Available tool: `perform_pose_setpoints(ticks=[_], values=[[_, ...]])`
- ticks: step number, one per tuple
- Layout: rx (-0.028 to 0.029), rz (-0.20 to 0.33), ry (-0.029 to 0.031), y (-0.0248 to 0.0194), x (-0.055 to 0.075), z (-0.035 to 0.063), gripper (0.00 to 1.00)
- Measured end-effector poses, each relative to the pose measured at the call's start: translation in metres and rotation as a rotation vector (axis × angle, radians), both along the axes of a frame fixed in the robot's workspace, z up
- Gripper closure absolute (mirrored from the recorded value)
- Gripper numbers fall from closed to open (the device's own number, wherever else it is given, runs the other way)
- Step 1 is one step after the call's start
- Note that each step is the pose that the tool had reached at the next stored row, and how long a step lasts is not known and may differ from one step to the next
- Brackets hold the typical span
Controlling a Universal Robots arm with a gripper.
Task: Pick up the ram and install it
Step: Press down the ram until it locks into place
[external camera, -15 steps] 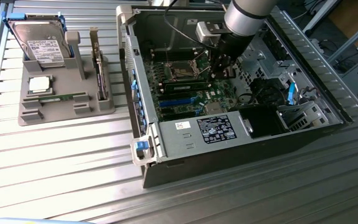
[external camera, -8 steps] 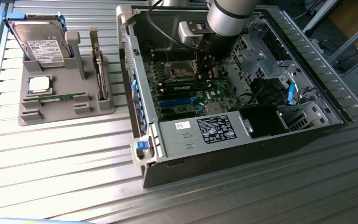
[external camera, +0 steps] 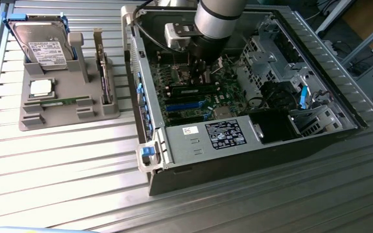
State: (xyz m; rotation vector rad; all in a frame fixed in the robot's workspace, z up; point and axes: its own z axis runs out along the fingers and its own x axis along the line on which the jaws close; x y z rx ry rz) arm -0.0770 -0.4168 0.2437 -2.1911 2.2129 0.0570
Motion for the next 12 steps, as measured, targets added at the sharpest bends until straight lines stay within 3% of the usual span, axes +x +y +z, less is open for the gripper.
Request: perform_pose_setpoints(ticks=[6, 12], values=[[-0.0002, 0.0, 0.0, 0.0005, -0.016, -0.0061, 0.9], [-0.0005, 0.0, 0.0004, 0.0007, -0.018, -0.0141, 0.9]])
